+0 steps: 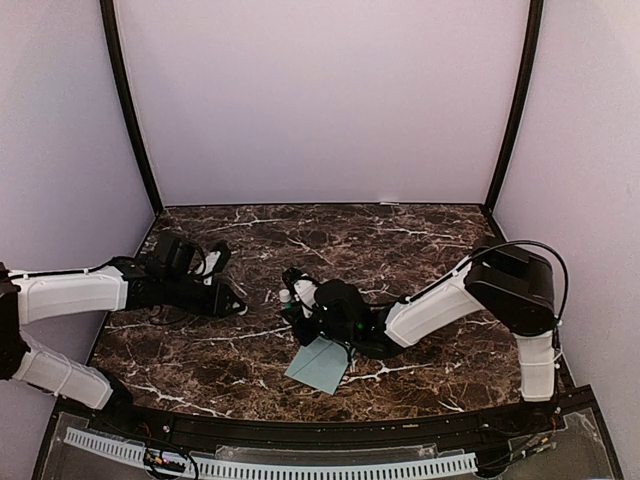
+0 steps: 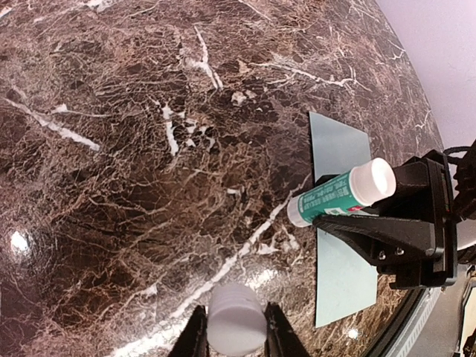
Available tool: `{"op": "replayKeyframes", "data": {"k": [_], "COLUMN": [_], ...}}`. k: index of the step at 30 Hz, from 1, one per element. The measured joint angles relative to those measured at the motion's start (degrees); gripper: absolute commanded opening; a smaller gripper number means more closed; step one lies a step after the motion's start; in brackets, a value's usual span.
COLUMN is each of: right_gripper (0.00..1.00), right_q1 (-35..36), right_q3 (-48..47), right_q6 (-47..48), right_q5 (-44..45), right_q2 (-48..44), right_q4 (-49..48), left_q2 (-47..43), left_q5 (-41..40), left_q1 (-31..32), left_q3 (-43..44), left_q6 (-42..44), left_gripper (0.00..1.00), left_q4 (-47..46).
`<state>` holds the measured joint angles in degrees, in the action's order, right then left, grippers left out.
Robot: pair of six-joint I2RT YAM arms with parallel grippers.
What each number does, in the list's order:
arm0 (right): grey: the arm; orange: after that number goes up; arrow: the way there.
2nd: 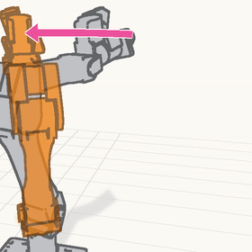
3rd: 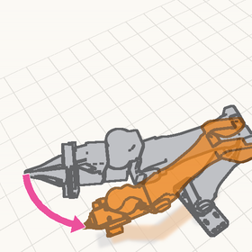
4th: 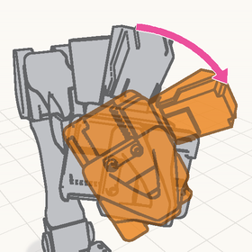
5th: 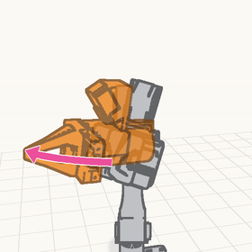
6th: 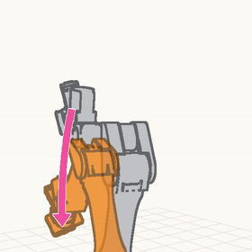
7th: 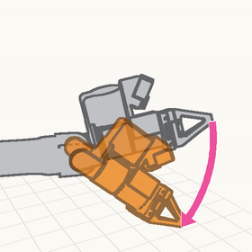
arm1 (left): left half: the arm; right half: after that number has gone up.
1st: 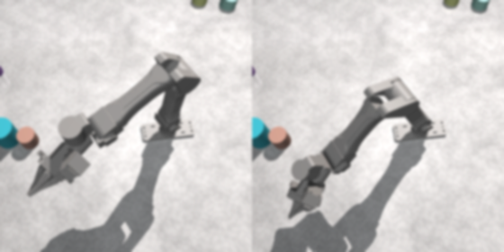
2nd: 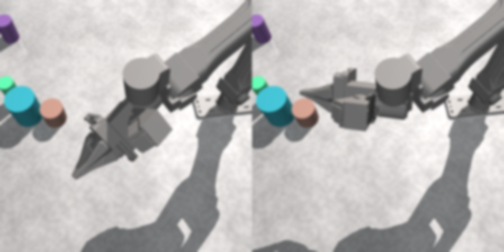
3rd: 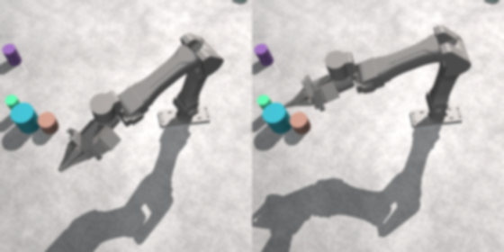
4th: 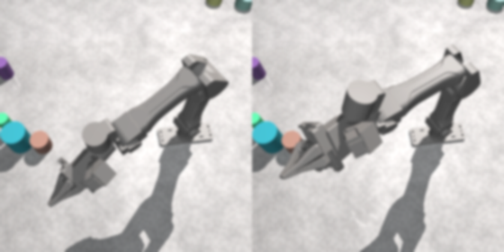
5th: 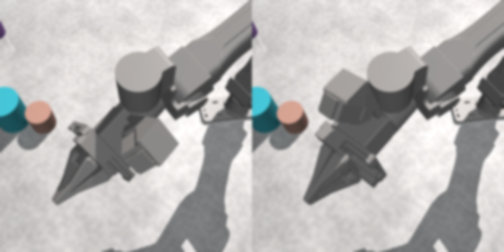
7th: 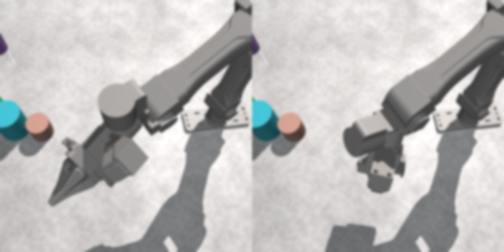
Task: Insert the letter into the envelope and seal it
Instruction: Place the solid glue at the center of the board.
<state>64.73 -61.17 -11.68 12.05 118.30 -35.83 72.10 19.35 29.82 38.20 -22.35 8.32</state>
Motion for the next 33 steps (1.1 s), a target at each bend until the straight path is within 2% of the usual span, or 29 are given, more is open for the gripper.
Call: {"op": "replayKeyframes", "data": {"k": [9, 24, 29, 33], "right_gripper": [0.05, 0.1, 0.23, 0.4], "right_q1": [0.0, 0.02, 0.07, 0.07], "right_q3": [-2.14, -6.88, -5.29, -4.24], "right_q6": [0.5, 1.73, 1.75, 2.03], "right_q5": [3.04, 4.2, 4.15, 3.54], "right_q2": [2.69, 7.43, 7.91, 7.78], "right_q4": [-1.53, -0.11, -1.44, -2.64], "left_q2": [5.09, 3.93, 1.68, 0.55], "left_q5": [-1.05, -0.76, -0.76, -0.57], "left_q1": [0.0, 0.0, 0.0, 0.0], "left_q3": [-0.44, -0.44, 0.5, 2.8], "left_q6": [-0.61, -0.59, -0.26, 0.66], "left_gripper": [0.16, 0.17, 0.17, 0.17], "left_q4": [-2.47, -3.45, -2.05, -0.46]}}
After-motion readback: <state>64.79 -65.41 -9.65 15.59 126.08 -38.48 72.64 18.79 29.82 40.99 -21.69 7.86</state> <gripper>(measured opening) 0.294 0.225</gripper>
